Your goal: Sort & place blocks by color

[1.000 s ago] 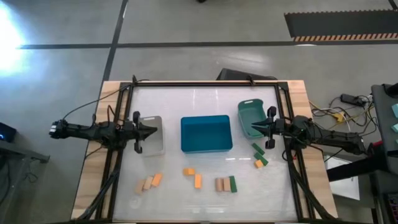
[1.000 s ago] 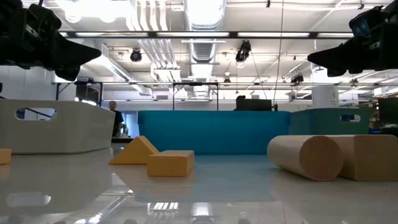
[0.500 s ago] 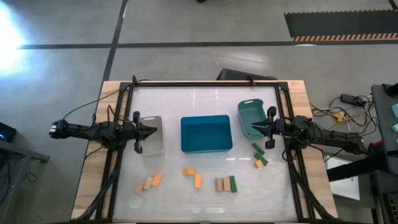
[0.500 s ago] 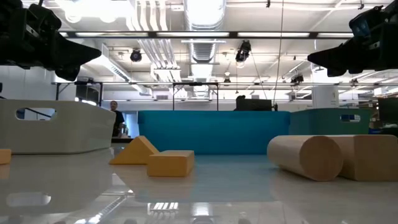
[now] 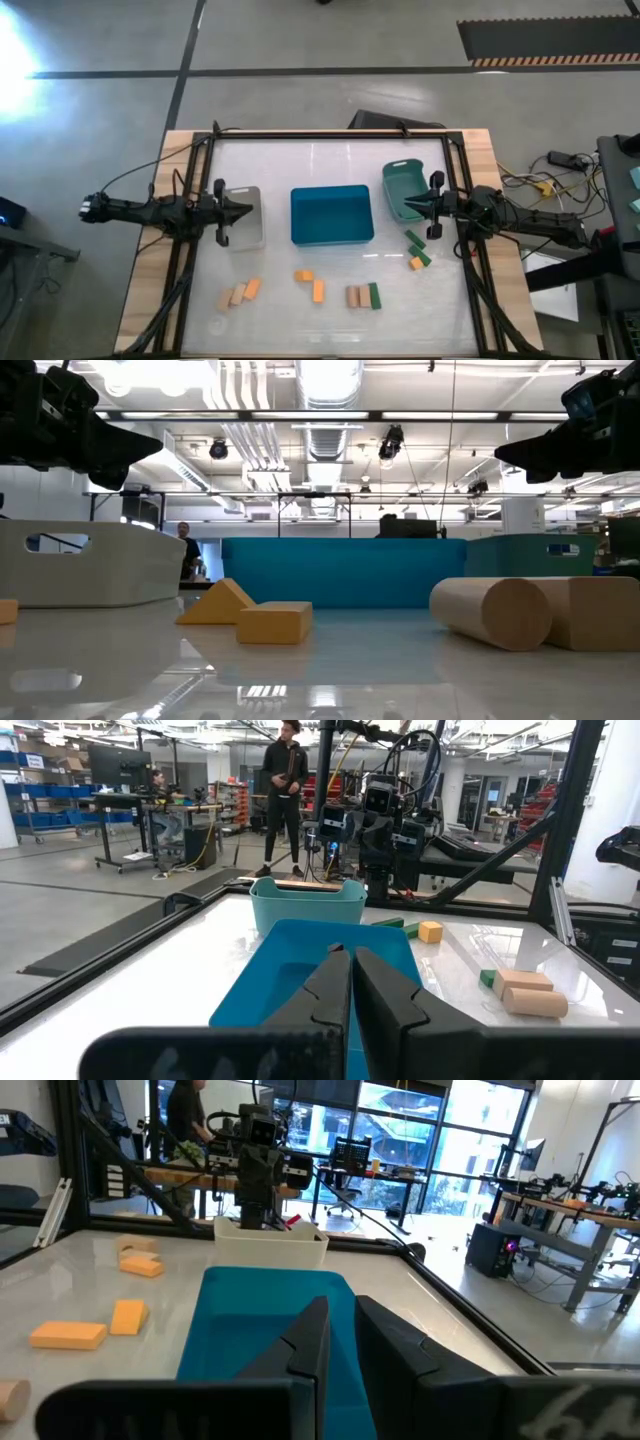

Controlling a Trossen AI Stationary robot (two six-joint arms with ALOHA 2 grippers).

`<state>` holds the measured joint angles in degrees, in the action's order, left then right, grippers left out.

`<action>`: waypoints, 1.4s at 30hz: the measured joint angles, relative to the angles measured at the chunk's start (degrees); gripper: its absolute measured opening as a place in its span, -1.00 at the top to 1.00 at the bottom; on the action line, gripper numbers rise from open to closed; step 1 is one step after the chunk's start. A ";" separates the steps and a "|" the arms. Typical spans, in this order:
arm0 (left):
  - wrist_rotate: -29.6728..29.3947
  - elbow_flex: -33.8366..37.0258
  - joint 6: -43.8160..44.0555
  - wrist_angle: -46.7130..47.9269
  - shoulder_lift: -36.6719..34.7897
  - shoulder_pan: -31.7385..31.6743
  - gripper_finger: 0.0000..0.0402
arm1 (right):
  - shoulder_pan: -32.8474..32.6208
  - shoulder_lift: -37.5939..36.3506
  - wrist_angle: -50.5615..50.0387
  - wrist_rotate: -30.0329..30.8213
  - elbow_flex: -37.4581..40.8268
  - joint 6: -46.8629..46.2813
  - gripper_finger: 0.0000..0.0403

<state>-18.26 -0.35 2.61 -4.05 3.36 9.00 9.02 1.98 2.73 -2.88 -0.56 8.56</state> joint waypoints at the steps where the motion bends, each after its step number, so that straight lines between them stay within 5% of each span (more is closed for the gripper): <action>1: 0.00 0.00 0.00 0.00 0.00 0.01 1.00 | 0.02 -0.01 0.01 -0.02 -0.01 0.00 0.79; 12: 0.00 0.00 0.00 -0.55 0.00 -0.01 1.00 | 0.00 -0.01 0.02 0.00 0.00 0.89 0.79; 19: 0.02 0.01 0.00 -12.23 -0.01 0.01 1.00 | 0.02 0.00 0.05 0.00 -0.01 4.82 0.79; 25: -0.17 0.01 12.49 -23.61 -0.02 0.02 1.00 | 0.00 0.00 0.64 -0.04 0.00 -8.61 0.79; 30: -0.22 0.01 13.57 -28.23 0.06 0.02 1.00 | 0.01 0.00 3.87 -0.04 -0.01 -15.84 0.79; 42: 0.27 -2.76 16.60 -31.36 5.11 0.05 1.00 | 0.01 0.00 7.86 -0.02 0.00 -16.07 0.79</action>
<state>-17.98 -3.11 19.21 -35.42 8.46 9.05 9.03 1.98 10.59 -2.90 -0.56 -7.52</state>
